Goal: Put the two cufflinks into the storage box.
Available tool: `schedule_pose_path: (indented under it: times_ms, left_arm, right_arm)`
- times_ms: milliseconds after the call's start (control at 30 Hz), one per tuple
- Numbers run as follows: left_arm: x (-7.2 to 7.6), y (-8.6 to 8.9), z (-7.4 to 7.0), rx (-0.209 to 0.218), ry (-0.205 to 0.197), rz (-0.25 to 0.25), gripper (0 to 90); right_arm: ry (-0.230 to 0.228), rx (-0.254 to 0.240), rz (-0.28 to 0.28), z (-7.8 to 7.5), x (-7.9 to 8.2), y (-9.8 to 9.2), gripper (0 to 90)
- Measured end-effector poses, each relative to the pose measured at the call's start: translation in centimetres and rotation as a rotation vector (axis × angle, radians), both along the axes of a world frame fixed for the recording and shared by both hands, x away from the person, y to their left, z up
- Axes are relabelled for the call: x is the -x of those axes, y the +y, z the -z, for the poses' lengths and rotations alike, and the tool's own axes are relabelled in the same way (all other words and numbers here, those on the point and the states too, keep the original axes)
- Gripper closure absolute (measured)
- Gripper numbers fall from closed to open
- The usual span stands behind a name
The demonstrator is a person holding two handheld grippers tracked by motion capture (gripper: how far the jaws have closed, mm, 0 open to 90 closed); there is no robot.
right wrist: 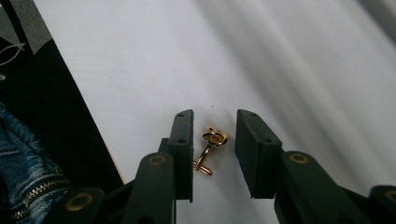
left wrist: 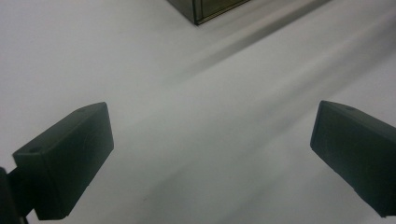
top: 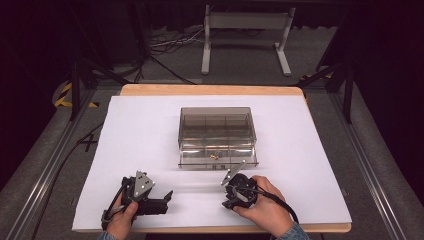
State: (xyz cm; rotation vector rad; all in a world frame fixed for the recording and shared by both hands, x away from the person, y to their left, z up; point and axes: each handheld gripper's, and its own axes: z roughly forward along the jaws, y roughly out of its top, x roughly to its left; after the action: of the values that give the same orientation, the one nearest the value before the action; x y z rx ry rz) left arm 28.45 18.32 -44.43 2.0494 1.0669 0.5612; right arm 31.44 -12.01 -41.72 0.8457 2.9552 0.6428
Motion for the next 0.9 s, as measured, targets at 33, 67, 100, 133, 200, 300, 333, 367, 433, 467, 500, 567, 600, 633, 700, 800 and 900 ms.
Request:
schedule_pose_path:
  times_ms: [33, 67, 100, 133, 200, 300, 333, 367, 433, 467, 500, 567, 600, 633, 700, 800, 900]
  left_arm:
    - [0.0, 0.0, 0.0, 0.0, 0.0, -0.001, 0.1]
    - [0.0, 0.0, 0.0, 0.0, 0.0, -0.001, 0.1]
    - [0.01, 0.0, 0.0, 0.001, 0.0, -0.001, 0.1]
    - [0.01, 0.0, 0.0, 0.0, -0.001, -0.001, 0.1]
    - [0.01, 0.0, -0.01, 0.001, -0.001, -0.001, 0.1]
    - [0.01, -0.02, 0.0, -0.001, -0.001, 0.0, 0.1]
    - [0.0, -0.01, -0.01, -0.005, -0.004, 0.0, 0.1]
    - [0.01, -0.02, -0.01, -0.005, -0.004, -0.001, 0.1]
    - [0.03, -0.05, 0.0, -0.003, 0.0, 0.001, 0.1]
    - [0.01, -0.04, 0.0, -0.005, -0.001, 0.003, 0.1]
    - [0.01, -0.06, 0.03, -0.002, -0.002, 0.0, 0.1]
    - [-0.01, -0.04, 0.01, -0.006, 0.0, 0.003, 0.1]
    - [-0.01, -0.03, 0.01, -0.007, 0.001, 0.004, 0.1]
    - [-0.01, -0.04, 0.02, -0.005, 0.0, 0.003, 0.1]
    - [-0.02, -0.03, 0.02, -0.006, 0.0, 0.004, 0.1]
    - [-0.03, -0.01, 0.02, -0.007, -0.004, 0.001, 0.1]
    - [-0.03, -0.04, 0.04, -0.004, -0.005, -0.002, 0.1]
  right_arm:
    - [0.001, 0.002, 0.004, 0.02, 0.01, 0.02, 69.4]
    - [0.001, 0.002, 0.004, 0.02, 0.01, 0.02, 69.4]
    - [0.003, 0.005, 0.007, 0.04, 0.02, 0.04, 70.0]
    - [0.004, 0.014, 0.003, 0.16, 0.04, 0.11, 71.2]
    - [-0.002, 0.018, 0.012, 0.18, 0.13, 0.19, 72.3]
    - [-0.018, 0.029, 0.005, 0.21, 0.23, 0.24, 75.0]
    - [-0.023, 0.031, 0.006, 0.22, 0.26, 0.25, 76.8]
    - [-0.029, 0.034, 0.009, 0.23, 0.29, 0.24, 77.2]
    - [-0.029, 0.033, 0.014, 0.24, 0.3, 0.23, 77.7]
    - [-0.029, 0.034, 0.014, 0.22, 0.32, 0.23, 77.7]
    - [-0.03, 0.034, 0.013, 0.22, 0.32, 0.23, 77.8]
    - [-0.03, 0.033, 0.013, 0.21, 0.33, 0.23, 77.8]
    - [-0.03, 0.033, 0.013, 0.2, 0.33, 0.23, 77.8]
    - [-0.03, 0.033, 0.011, 0.2, 0.31, 0.22, 77.8]
    - [-0.027, 0.03, 0.012, 0.18, 0.28, 0.2, 77.8]
    - [-0.017, 0.022, 0.004, 0.07, 0.19, 0.1, 77.8]
    - [-0.014, 0.012, 0.005, -0.31, 0.15, 0.0, 77.8]
